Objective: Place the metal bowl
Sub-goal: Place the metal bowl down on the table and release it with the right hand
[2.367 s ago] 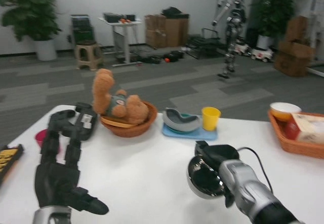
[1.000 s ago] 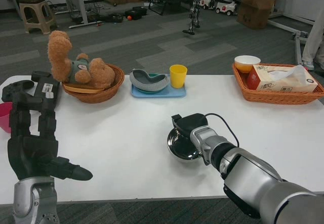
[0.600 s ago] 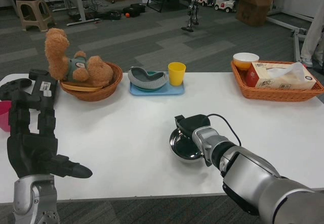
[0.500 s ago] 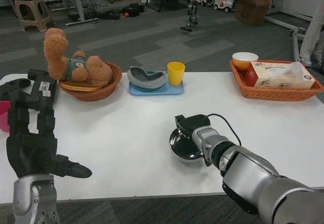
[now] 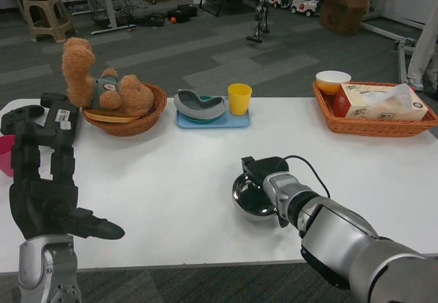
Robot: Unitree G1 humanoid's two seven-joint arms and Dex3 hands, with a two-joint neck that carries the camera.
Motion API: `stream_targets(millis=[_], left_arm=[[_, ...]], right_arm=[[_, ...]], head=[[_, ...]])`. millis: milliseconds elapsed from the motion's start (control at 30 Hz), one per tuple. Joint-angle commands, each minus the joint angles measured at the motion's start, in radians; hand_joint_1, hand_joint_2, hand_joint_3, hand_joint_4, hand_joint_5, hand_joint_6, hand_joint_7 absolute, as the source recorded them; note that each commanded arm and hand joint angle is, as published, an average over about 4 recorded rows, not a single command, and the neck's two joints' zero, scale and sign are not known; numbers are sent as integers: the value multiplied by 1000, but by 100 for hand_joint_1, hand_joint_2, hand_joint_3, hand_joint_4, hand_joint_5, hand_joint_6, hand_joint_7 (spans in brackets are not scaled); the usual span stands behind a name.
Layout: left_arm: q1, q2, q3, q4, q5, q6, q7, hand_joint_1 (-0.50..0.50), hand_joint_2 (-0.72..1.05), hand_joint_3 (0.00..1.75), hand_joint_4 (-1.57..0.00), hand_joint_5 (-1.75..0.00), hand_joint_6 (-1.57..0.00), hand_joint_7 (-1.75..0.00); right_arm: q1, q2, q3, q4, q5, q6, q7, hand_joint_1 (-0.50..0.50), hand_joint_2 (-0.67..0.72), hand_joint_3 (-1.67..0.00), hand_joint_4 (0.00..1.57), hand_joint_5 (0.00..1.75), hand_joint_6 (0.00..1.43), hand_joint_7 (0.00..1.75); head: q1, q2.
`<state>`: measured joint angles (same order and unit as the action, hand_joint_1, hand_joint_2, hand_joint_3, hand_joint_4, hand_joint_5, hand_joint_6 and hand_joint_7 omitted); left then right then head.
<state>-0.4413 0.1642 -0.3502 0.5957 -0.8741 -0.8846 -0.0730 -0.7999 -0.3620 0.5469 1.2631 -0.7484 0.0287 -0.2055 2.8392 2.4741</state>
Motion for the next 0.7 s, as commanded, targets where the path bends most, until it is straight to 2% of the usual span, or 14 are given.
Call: stream_targets(millis=[33,200,300,400,467,567,600,700], left_arm=[[-11,3,3,13,3,-7,-1,-50,-72,0,-4,0,0,0],[-9,3,4,12,3,-7,-1,-50,-72,0,-1,0,0,0],[-7,3,7,12,3,-8,-1,-50,-72,0,-3,0,0,0],[-4,3,9,12,2,-9,-1,-50,-72,0,-4,0,0,0],[-4,3,10,12,0,-10,-1,-50,-72,0,-4,0,0,0],[-2,3,11,12,-1,-10,-1,-50,-72,0,-3,0,0,0],[-2,3,12,12,-2,-10,-1,-50,-72,0,-2,0,0,0],[-2,4,13,12,-2,-11,-1,-50,-72,0,-3,0,0,0]], right_arm=[[-7,2,5,17,11,4,1,11,-35,-141,81,128,34,148],[-2,4,-3,19,26,4,2,6,-35,-135,73,150,29,154],[4,5,-17,18,30,0,5,-2,-30,-131,57,162,21,159],[7,5,-21,17,44,-3,7,-10,-29,-123,44,165,14,161],[7,5,-22,16,54,-4,10,-15,-22,-111,37,160,10,164],[8,5,-18,4,68,24,26,-24,8,-69,29,158,1,168],[9,5,-15,-4,70,43,33,-28,23,-52,26,160,0,168],[10,5,-9,-21,78,94,51,-33,50,-28,19,160,0,168]], head=[[4,3],[9,3],[13,1],[16,-1],[19,-3],[22,-4],[23,-4],[25,-5]])
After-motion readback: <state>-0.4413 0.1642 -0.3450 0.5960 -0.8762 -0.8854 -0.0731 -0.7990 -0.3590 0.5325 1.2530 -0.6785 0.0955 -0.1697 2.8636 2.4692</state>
